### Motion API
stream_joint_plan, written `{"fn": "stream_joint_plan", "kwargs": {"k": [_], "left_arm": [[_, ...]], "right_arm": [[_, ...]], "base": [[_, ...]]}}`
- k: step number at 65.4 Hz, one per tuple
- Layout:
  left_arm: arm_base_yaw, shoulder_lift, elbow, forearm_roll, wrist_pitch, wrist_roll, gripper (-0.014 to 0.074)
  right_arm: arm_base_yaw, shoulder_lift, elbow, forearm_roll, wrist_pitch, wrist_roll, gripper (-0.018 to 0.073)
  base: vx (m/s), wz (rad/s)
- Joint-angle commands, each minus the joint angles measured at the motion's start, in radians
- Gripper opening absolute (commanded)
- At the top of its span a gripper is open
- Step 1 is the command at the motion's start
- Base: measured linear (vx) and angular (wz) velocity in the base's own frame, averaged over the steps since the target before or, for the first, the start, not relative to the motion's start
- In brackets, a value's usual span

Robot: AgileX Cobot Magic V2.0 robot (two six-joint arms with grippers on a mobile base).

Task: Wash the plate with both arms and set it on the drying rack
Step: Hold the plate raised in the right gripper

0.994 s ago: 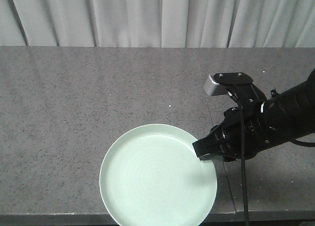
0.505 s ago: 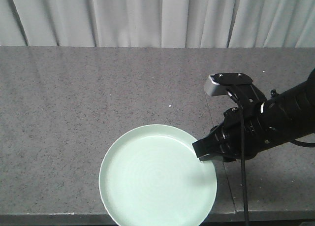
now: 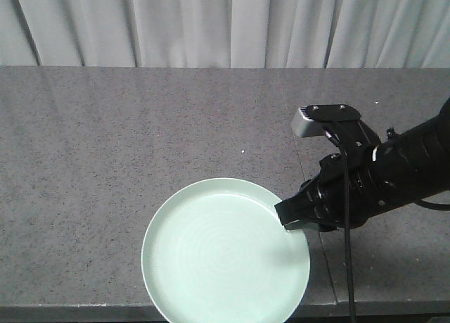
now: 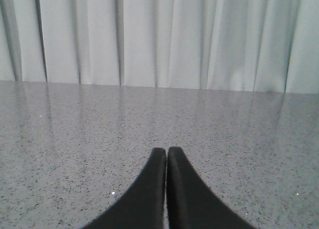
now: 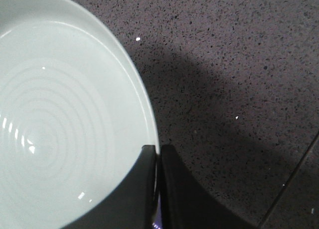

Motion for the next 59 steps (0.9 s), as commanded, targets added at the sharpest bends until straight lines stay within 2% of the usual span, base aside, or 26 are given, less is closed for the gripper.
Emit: {"fn": "stream_joint_plan", "kwargs": {"k": [1, 59], "left_arm": [[-0.001, -0.014, -0.026, -0.007, -0.074, -0.003, -0.0006], [-0.001, -0.014, -0.026, -0.007, -0.074, -0.003, -0.0006]], "right_arm": [[0.000, -0.032, -0.027, 0.034, -0.028, -0.009, -0.0001], [0.000, -0.032, -0.027, 0.034, -0.028, -0.009, -0.0001]], "base": [[0.00, 0.00], [-0.01, 0.06]]}}
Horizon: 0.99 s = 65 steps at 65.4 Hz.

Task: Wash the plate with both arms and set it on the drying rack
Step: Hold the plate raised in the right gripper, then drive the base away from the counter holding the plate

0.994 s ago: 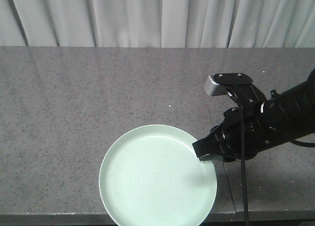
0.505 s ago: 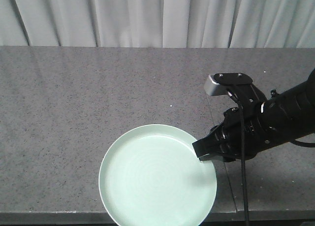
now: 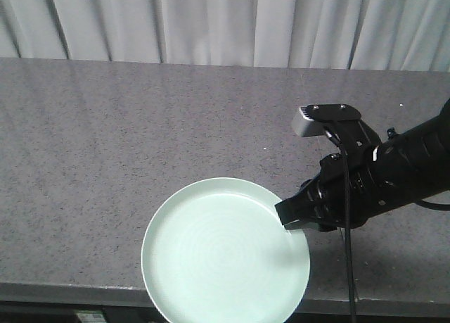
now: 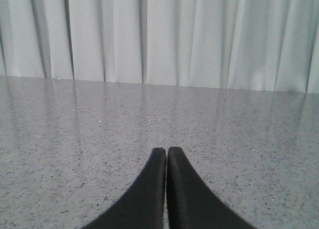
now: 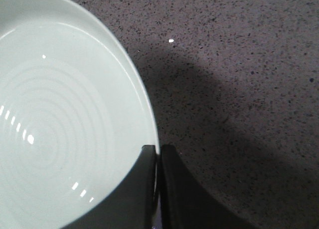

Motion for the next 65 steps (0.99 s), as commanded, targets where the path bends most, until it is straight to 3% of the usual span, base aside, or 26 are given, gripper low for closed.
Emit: {"fn": "stream_joint_plan", "kwargs": {"k": [1, 65], "left_arm": [[-0.001, -0.014, -0.026, -0.007, -0.074, -0.003, -0.0006], [-0.001, -0.014, -0.026, -0.007, -0.074, -0.003, -0.0006]], "right_arm": [[0.000, -0.031, -0.027, 0.031, -0.029, -0.009, -0.0001], [0.000, -0.031, -0.027, 0.031, -0.029, -0.009, -0.0001]], "base": [[-0.04, 0.19], [-0.06, 0.37]]}}
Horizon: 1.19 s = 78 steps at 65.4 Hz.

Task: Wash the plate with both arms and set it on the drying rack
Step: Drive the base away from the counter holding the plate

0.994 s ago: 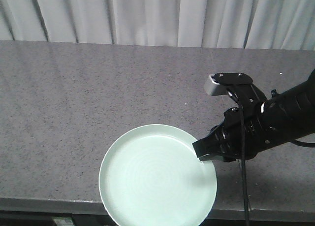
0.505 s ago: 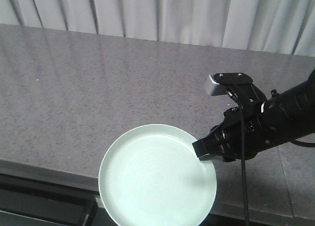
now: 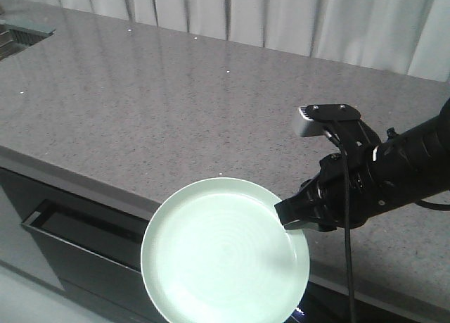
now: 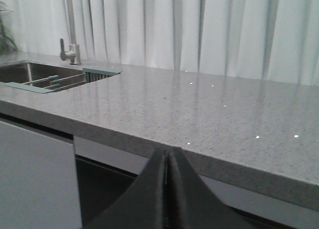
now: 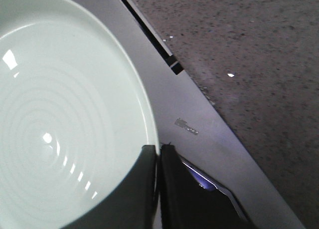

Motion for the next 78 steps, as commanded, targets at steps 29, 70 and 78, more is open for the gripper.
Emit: {"fn": "stream_joint_plan", "kwargs": {"k": [29, 70, 78], "left_arm": [[-0.001, -0.014, -0.026, -0.007, -0.074, -0.003, -0.0006], [-0.001, -0.014, -0.026, -0.007, -0.074, -0.003, -0.0006], [-0.001, -0.014, -0.026, -0.007, -0.074, -0.003, -0.0006]], "right_arm": [[0.000, -0.031, -0.027, 0.031, -0.029, -0.009, -0.0001], [0.000, -0.031, -0.027, 0.031, -0.029, -0.009, -0.0001], [0.000, -0.031, -0.027, 0.031, -0.029, -0.009, -0.0001]], "base": [[-0.07, 0.35], [-0.04, 0.31], [-0.04, 0.37]]}}
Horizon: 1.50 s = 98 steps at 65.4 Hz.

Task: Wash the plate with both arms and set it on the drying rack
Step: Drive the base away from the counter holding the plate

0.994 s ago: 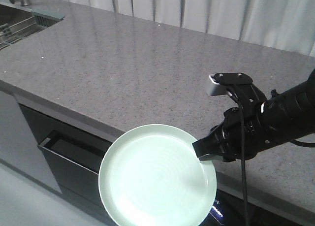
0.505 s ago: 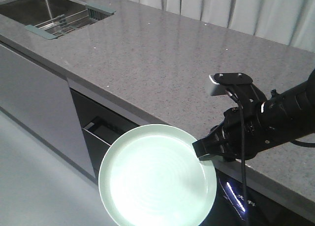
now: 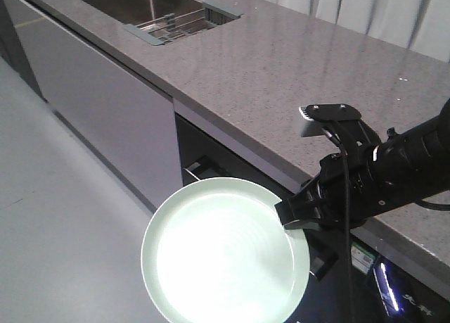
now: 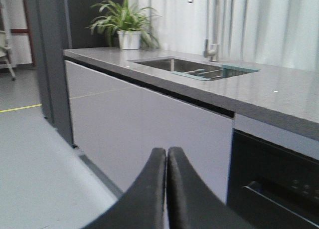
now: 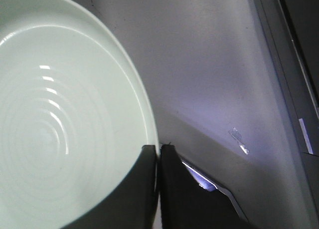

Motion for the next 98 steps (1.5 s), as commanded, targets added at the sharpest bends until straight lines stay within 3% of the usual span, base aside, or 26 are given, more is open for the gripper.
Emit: {"fn": "stream_joint_plan", "kwargs": {"k": [1, 98], "left_arm": [[-0.001, -0.014, -0.026, -0.007, -0.074, -0.003, -0.0006], [-0.001, -0.014, -0.026, -0.007, -0.074, -0.003, -0.0006]], "right_arm": [[0.000, -0.031, -0.027, 0.031, -0.029, -0.009, -0.0001], [0.000, -0.031, -0.027, 0.031, -0.029, -0.009, -0.0001]], "base": [[-0.04, 0.39], [-0.01, 0.38]]}}
